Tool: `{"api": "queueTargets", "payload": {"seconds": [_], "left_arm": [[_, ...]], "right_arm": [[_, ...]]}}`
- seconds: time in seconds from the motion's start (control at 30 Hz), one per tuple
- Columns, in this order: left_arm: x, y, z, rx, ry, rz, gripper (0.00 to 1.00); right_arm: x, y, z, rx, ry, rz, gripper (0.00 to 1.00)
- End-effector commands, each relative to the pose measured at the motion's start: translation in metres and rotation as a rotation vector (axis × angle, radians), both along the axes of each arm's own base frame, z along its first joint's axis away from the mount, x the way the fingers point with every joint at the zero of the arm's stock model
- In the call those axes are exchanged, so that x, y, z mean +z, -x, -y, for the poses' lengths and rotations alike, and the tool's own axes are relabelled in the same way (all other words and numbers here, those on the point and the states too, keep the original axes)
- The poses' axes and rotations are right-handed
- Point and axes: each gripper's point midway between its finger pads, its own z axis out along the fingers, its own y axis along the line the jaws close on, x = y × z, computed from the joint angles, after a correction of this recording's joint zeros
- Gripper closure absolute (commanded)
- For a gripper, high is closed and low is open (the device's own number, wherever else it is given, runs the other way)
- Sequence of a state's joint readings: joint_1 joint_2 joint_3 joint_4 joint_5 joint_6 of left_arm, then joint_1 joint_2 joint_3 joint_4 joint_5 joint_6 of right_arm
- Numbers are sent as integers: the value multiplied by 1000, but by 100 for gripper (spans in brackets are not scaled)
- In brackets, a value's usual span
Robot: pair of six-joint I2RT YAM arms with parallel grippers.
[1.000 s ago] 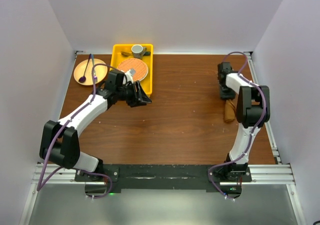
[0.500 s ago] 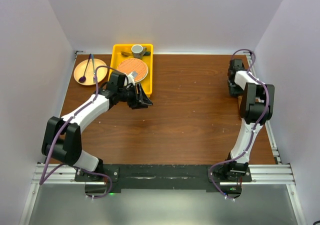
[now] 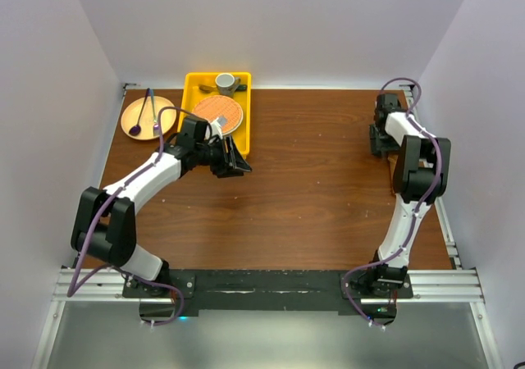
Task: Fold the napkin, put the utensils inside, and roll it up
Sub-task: Neatly place the rolled napkin to the corner
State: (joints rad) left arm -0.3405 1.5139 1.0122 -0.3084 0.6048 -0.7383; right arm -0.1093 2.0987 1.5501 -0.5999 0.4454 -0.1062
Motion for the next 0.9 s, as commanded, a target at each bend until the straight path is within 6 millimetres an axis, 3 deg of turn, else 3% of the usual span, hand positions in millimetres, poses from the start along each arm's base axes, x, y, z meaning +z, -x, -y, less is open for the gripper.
{"api": "queueTargets", "payload": {"seconds": [0.0, 0.07, 0.1, 0.17, 0.23, 0.3, 0.33, 0.4, 0.43, 0.47, 0.53, 0.57, 0.6, 0.63, 0.67, 0.7, 0.77, 0.8, 0.83, 0.87], "left_arm": [[16, -11, 2, -24, 15, 61, 52], [16, -11, 0, -28, -3, 64, 51], [16, -11, -1, -25, -10, 68, 49], [20, -10, -5, -13, -28, 80, 47], [21, -7, -7, -6, -34, 85, 45], [27, -2, -9, 0, -37, 87, 44], [31, -2, -10, 1, -34, 94, 43], [43, -1, -14, 17, -47, 125, 42], [51, -3, -14, 18, -52, 149, 41], [56, -1, -16, 17, -65, 162, 41], [68, -3, -18, 37, -63, 202, 39], [84, -3, -19, 54, -41, 243, 39], [92, -4, -19, 72, -30, 263, 37], [99, -2, -19, 85, -11, 275, 35], [118, 0, -17, 108, 40, 317, 34], [127, 3, -16, 114, 60, 334, 32], [141, 9, -16, 146, 77, 379, 31], [141, 8, -18, 171, 65, 387, 29], [143, 10, -19, 186, 62, 397, 29], [148, 14, -21, 200, 71, 408, 28]], "right_arm": [[52, 3, -20, -45, -30, 56, 27], [86, -1, -30, -71, -55, 136, 26], [95, 9, -34, -82, -40, 114, 25], [126, 10, -49, -57, -47, 168, 23], [154, 17, -86, 21, -62, 192, 21], [168, 31, -111, 54, -109, 182, 21], [178, 34, -141, 123, -141, 194, 20], [199, 56, -171, 182, -166, 211, 20], [205, 66, -198, 251, -198, 219, 20], [222, 78, -206, 252, -230, 272, 2], [227, 97, -221, 266, -330, 291, 2], [248, 112, -225, 281, -401, 367, 2], [256, 118, -237, 306, -489, 406, 2], [251, 128, -240, 314, -529, 408, 2], [260, 137, -246, 322, -593, 447, 2], [288, 152, -256, 387, -697, 549, 2], [276, 167, -258, 418, -749, 593, 2], [294, 175, -254, 396, -797, 713, 2], [265, 175, -238, 285, -747, 703, 2], [262, 177, -235, 235, -763, 713, 2]]}}
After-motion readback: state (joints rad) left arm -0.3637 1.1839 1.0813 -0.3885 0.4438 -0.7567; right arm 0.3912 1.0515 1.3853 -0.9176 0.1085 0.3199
